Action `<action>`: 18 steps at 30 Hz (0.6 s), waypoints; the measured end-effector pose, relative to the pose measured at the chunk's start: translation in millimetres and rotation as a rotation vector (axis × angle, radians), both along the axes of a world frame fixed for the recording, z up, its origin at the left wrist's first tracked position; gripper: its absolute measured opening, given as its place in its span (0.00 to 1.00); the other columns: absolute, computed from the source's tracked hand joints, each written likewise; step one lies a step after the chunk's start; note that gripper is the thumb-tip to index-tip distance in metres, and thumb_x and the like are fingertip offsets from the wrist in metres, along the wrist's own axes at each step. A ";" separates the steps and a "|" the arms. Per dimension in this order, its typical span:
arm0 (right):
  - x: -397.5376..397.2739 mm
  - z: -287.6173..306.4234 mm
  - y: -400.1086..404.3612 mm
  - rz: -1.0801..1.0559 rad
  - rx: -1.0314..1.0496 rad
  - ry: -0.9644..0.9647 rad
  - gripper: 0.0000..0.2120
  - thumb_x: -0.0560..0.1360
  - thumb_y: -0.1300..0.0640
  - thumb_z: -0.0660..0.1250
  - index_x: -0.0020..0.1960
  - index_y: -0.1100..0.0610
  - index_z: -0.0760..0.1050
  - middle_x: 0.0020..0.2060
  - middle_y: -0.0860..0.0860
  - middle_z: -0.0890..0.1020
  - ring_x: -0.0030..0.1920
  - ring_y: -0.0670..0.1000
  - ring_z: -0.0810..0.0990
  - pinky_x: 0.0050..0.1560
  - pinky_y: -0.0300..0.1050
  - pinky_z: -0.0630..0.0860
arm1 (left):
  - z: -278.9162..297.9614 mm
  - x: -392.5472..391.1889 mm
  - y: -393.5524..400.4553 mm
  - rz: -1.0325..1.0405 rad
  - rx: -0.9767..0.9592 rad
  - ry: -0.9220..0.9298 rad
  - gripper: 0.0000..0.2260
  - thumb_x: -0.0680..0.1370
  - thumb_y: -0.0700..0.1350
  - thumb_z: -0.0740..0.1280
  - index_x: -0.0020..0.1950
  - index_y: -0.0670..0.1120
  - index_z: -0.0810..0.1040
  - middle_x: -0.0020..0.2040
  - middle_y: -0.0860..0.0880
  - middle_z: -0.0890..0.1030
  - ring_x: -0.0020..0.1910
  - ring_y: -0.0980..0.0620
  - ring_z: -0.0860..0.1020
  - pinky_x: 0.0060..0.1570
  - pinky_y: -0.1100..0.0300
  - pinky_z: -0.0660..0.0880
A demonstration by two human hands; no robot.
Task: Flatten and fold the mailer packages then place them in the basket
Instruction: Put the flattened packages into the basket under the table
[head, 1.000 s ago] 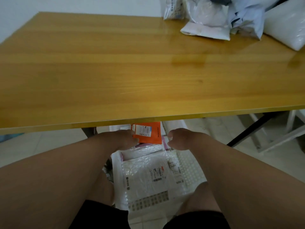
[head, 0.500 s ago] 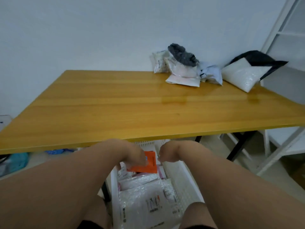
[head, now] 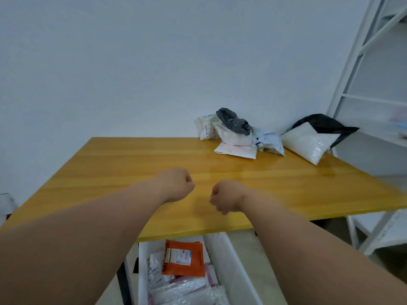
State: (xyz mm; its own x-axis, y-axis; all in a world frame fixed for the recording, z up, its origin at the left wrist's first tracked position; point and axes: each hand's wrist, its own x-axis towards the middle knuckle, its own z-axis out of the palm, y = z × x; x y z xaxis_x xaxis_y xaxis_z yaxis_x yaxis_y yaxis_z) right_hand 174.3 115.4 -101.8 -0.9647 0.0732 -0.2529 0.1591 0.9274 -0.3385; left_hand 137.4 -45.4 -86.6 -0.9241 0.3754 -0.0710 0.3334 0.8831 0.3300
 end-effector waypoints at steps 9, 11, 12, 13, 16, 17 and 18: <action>-72.2 -17.5 48.0 -0.106 0.090 0.135 0.13 0.79 0.55 0.57 0.59 0.52 0.77 0.59 0.51 0.79 0.58 0.54 0.76 0.58 0.51 0.76 | -37.2 -84.1 37.1 0.017 0.130 -0.016 0.18 0.82 0.53 0.58 0.71 0.51 0.70 0.67 0.49 0.75 0.61 0.48 0.75 0.54 0.59 0.71; -95.0 -20.9 61.9 -0.127 0.131 0.122 0.15 0.79 0.55 0.58 0.63 0.51 0.76 0.61 0.51 0.76 0.61 0.55 0.75 0.60 0.52 0.75 | -45.6 -105.6 47.7 0.017 0.149 -0.026 0.19 0.82 0.53 0.59 0.72 0.50 0.69 0.69 0.49 0.73 0.62 0.48 0.75 0.56 0.57 0.72; -107.0 -22.6 68.9 -0.132 0.157 0.116 0.16 0.79 0.54 0.58 0.65 0.51 0.75 0.63 0.52 0.74 0.62 0.55 0.74 0.61 0.52 0.74 | -49.0 -117.0 53.4 0.020 0.154 -0.028 0.19 0.82 0.53 0.59 0.72 0.51 0.69 0.69 0.49 0.73 0.63 0.48 0.75 0.58 0.55 0.73; -119.5 -24.6 75.6 -0.132 0.186 0.114 0.17 0.79 0.54 0.58 0.66 0.50 0.74 0.64 0.52 0.73 0.63 0.55 0.72 0.61 0.52 0.74 | -51.9 -128.7 59.0 0.023 0.151 -0.024 0.19 0.82 0.53 0.59 0.72 0.51 0.69 0.70 0.48 0.72 0.63 0.47 0.75 0.60 0.53 0.73; -154.3 -32.5 93.2 -0.144 0.264 0.136 0.18 0.79 0.53 0.58 0.68 0.50 0.71 0.67 0.52 0.68 0.66 0.55 0.68 0.65 0.52 0.70 | -60.0 -164.3 76.5 0.020 0.106 0.001 0.20 0.82 0.53 0.60 0.73 0.51 0.68 0.72 0.47 0.69 0.67 0.45 0.71 0.65 0.50 0.71; -162.4 -34.5 97.6 -0.159 0.278 0.149 0.19 0.79 0.53 0.58 0.69 0.50 0.71 0.69 0.52 0.67 0.68 0.55 0.66 0.66 0.52 0.68 | -62.6 -173.5 81.4 0.012 0.101 0.012 0.20 0.82 0.53 0.60 0.74 0.51 0.67 0.72 0.47 0.68 0.69 0.45 0.69 0.67 0.49 0.69; -176.1 -37.5 104.0 -0.174 0.287 0.160 0.19 0.79 0.53 0.58 0.69 0.50 0.71 0.70 0.52 0.65 0.70 0.55 0.64 0.68 0.53 0.65 | -66.9 -188.4 89.0 0.001 0.099 0.022 0.21 0.82 0.53 0.60 0.74 0.51 0.67 0.73 0.48 0.67 0.70 0.45 0.67 0.68 0.49 0.67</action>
State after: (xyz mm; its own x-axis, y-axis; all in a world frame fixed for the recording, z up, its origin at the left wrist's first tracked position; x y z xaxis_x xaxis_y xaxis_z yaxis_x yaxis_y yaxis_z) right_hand -1.8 219.4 -139.3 -0.9573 0.2857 -0.0450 0.2889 0.9519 -0.1016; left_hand -51.0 43.5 -153.5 -0.9256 0.3783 -0.0135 0.3402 0.8470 0.4085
